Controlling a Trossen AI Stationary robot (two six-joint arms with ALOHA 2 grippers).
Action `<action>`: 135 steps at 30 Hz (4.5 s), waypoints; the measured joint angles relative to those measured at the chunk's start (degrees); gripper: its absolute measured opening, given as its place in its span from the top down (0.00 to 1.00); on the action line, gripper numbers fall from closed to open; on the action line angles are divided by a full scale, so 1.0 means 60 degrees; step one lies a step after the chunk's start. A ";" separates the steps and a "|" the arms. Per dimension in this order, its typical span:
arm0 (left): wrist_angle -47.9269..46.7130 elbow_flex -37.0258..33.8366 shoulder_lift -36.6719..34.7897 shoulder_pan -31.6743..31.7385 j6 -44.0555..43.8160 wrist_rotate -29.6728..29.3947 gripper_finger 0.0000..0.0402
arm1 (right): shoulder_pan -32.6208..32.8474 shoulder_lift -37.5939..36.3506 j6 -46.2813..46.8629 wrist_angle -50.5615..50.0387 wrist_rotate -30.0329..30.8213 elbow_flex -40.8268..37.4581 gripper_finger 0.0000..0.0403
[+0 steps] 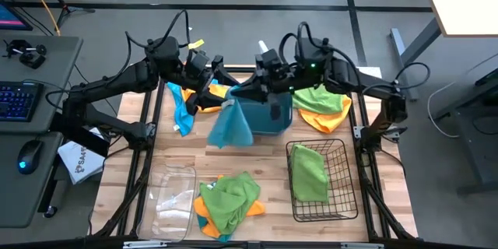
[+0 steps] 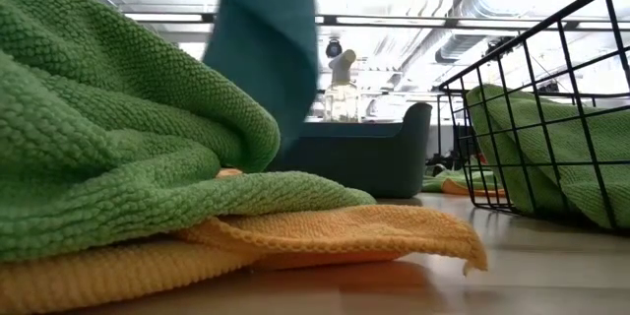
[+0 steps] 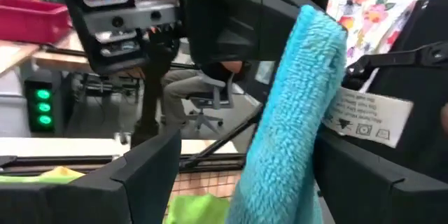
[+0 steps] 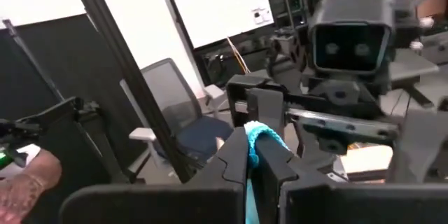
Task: Sort microfiber towel by color & place in baskets
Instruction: Put the top right blue towel into the transparent bin
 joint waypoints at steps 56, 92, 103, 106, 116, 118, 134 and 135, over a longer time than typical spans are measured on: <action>-0.6257 -0.0427 -0.2255 0.0615 -0.0171 0.0361 1.00 | -0.0533 -0.0986 -0.1789 -0.3188 0.3522 0.0618 0.24; -0.6647 -0.0437 0.0382 -1.1362 -1.1365 -0.7875 1.00 | -0.0539 -0.1982 0.0303 -0.8632 0.6681 0.0556 0.24; -0.8493 -0.0437 0.0550 -1.1839 -0.8924 -0.8044 1.00 | 0.0143 -0.1729 0.2240 -0.8668 0.6729 0.0552 0.24; -0.9383 -0.0505 0.0579 -1.1839 -0.9051 -0.7917 1.00 | 0.0426 -0.1662 0.2423 -0.8780 0.6860 0.0552 0.24; -0.5623 -0.3277 0.0641 -1.1081 -0.9157 -0.7428 1.00 | 0.0840 -0.1466 0.2474 -0.9470 0.7689 0.0548 0.24; -0.5168 -0.3628 0.0639 -1.0921 -0.9422 -0.7551 1.00 | 0.0838 -0.1455 0.2465 -0.9693 0.7739 0.0548 0.24; -0.6240 -0.4342 0.1106 -1.1267 -1.0190 -0.5672 1.00 | 0.0817 -0.1455 0.1584 -1.0497 0.7824 0.0548 0.24; -0.6236 -0.4342 0.1266 -1.1267 -0.9875 -0.5427 1.00 | 0.0812 -0.1455 0.1523 -1.0504 0.7827 0.0548 0.24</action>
